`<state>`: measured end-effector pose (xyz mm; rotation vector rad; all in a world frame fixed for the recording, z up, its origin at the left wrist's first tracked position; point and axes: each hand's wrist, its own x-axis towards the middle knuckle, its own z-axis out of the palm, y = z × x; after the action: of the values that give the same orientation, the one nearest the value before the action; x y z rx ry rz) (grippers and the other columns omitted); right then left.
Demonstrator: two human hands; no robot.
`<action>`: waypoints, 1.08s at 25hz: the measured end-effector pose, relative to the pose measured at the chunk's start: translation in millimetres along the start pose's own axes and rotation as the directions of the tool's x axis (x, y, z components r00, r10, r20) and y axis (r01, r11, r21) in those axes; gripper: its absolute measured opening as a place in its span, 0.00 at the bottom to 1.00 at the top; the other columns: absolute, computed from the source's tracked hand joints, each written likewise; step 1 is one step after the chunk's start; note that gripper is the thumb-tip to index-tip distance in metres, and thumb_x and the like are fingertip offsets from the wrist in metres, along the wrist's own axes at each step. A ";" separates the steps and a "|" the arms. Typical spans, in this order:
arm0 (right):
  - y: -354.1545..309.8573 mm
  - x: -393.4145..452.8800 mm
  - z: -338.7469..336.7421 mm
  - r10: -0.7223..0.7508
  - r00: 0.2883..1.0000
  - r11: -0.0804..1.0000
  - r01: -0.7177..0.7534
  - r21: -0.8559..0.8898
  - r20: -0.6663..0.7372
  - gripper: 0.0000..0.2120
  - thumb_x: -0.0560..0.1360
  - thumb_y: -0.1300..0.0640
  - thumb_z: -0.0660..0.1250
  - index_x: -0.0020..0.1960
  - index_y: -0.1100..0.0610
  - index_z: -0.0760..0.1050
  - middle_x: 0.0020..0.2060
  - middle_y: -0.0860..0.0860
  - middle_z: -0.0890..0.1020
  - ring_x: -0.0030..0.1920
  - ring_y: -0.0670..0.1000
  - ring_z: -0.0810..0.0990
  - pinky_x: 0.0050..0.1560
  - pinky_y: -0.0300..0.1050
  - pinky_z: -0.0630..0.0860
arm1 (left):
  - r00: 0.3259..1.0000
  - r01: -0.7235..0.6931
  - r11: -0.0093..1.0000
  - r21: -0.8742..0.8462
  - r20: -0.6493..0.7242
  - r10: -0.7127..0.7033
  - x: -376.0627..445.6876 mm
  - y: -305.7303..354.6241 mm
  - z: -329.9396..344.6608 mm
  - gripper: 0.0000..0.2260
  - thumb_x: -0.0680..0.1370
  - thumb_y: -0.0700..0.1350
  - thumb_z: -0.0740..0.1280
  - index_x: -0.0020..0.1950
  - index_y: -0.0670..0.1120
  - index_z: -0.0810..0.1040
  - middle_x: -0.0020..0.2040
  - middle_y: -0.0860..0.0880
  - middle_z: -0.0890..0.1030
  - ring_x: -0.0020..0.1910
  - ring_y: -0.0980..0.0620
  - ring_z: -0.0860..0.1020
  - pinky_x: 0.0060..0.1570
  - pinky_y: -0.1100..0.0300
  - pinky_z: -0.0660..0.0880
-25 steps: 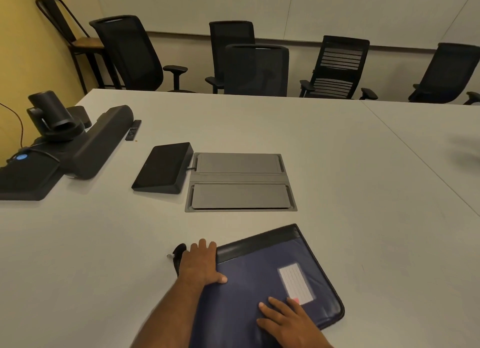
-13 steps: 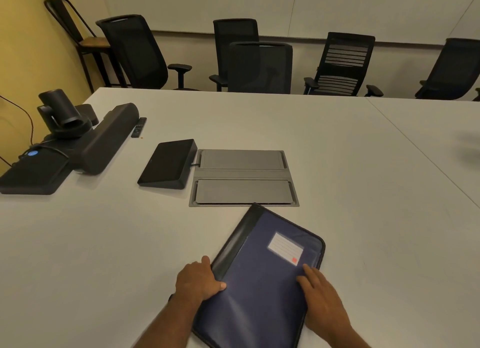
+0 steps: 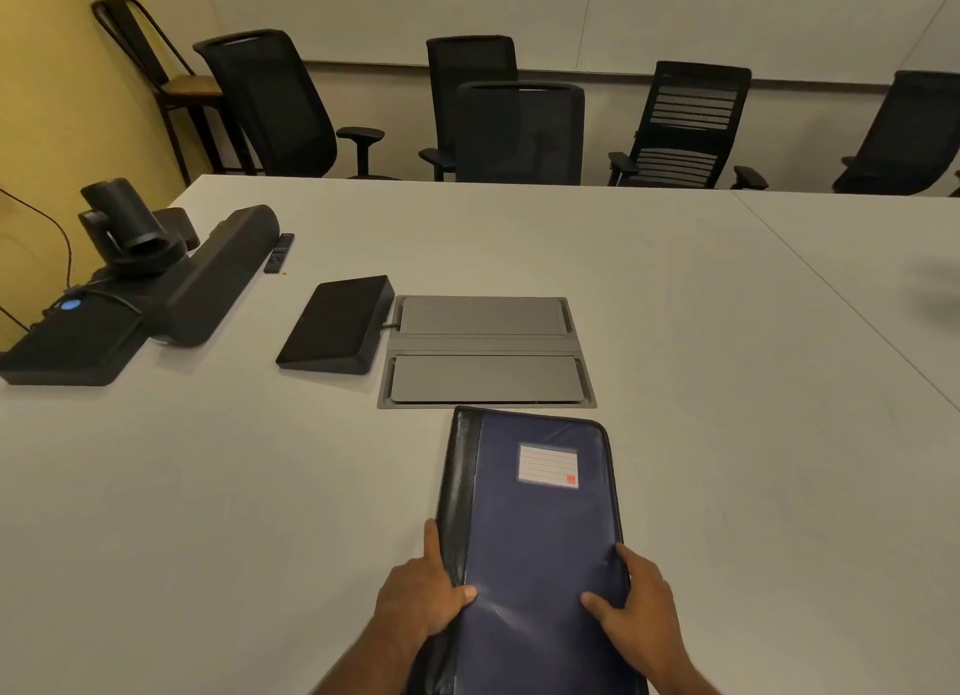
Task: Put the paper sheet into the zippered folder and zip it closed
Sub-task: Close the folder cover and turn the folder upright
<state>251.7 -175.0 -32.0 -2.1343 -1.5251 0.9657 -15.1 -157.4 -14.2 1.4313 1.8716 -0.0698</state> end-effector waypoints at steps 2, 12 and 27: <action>-1.3 3.1 -3.3 0.007 0.998 1.000 -0.006 -0.024 0.055 0.46 0.64 0.42 0.77 0.73 0.53 0.59 0.71 0.52 0.67 0.69 0.56 0.67 0.69 0.53 0.67 | 1.000 0.013 0.999 -0.033 0.011 -0.012 -3.6 3.9 0.0 0.48 0.74 0.62 0.67 0.78 0.50 0.34 0.66 0.46 0.77 0.59 0.46 0.78 0.63 0.52 0.74; -10.3 16.9 -11.4 0.006 0.998 0.986 0.004 -0.166 0.057 0.49 0.64 0.43 0.77 0.76 0.54 0.54 0.74 0.52 0.63 0.71 0.57 0.64 0.70 0.54 0.66 | 0.999 0.040 0.987 -0.155 0.019 -0.037 -12.3 14.2 5.4 0.48 0.74 0.60 0.69 0.78 0.51 0.37 0.67 0.46 0.76 0.60 0.45 0.78 0.64 0.50 0.74; -11.8 19.2 -11.5 0.024 0.996 0.955 0.002 -0.295 0.086 0.49 0.66 0.40 0.74 0.76 0.53 0.51 0.75 0.52 0.61 0.71 0.58 0.63 0.69 0.55 0.67 | 0.999 0.031 0.979 -0.204 0.015 -0.028 -12.8 9.8 11.4 0.47 0.73 0.60 0.70 0.78 0.52 0.40 0.66 0.45 0.77 0.59 0.44 0.79 0.63 0.49 0.75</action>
<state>255.3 -151.7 -22.8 -2.3294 -1.8010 0.8932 0.2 -169.4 -10.8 1.2605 1.8328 0.0966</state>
